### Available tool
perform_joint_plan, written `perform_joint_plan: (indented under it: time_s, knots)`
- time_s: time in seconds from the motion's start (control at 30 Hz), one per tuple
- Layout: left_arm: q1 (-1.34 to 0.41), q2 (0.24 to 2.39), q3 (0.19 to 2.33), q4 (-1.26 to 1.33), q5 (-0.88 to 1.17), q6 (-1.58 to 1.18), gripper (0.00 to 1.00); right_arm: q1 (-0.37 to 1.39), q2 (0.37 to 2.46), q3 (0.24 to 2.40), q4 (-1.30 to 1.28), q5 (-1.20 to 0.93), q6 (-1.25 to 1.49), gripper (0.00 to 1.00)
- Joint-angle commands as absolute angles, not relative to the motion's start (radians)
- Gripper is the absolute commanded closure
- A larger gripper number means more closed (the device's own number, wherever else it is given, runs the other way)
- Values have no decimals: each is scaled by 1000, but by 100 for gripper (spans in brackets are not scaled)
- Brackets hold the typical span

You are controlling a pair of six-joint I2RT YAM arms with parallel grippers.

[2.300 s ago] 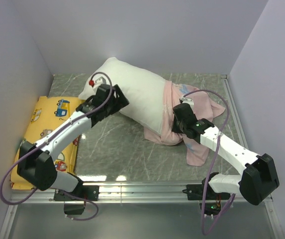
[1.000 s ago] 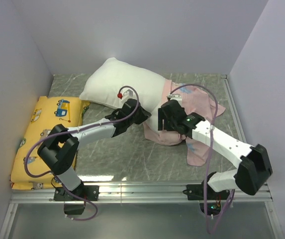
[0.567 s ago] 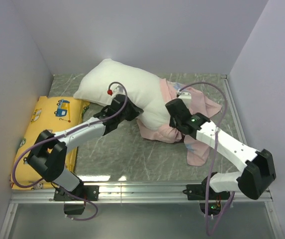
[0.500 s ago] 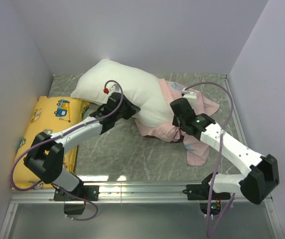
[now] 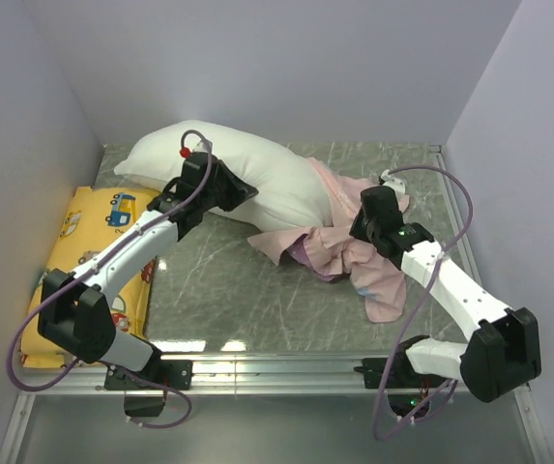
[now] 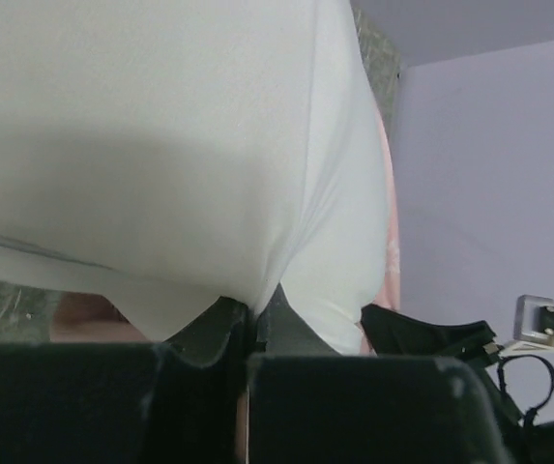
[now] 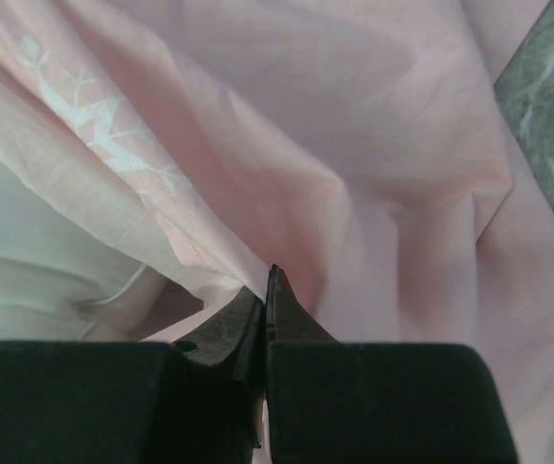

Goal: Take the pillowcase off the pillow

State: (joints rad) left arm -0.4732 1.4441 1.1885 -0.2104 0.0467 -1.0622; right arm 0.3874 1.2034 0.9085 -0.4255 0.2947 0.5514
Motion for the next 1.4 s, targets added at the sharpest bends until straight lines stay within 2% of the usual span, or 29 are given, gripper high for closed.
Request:
perform_joint_plan:
  time_s: [0.0,0.33,0.5,0.7,0.87,1.0,1.1,1.2,1.37]
  knots:
    - [-355,1341,1322,-152,-95,-1023,100,261,1268,864,-520,439,502,100]
    - [-258,1325,1443,-201,-20,-1005,100,109,1328,828,-431,335,503,100]
    - [-250,1354,1488,-199,29,-1006,100,101,1240,837,-431,275,509,100]
    - [-253,1396,1497,-173,126,-991,100,103,1125,1030,-554,301,525,100]
    - [-300,1453,1526,-160,224,-951,100,103,1074,1288,-652,334,541,100]
    - [-342,1557,1624,-157,247,-966,99,109,1062,1387,-673,246,531,100]
    - [-356,1647,1730,-123,247,-1011,100,156,1006,1300,-635,204,545,100]
    - [-373,1736,1840,-130,226,-1032,100,271,959,1126,-566,201,578,100]
    - [-396,1816,1885,-78,207,-1089,100,590,963,824,-370,261,718,100]
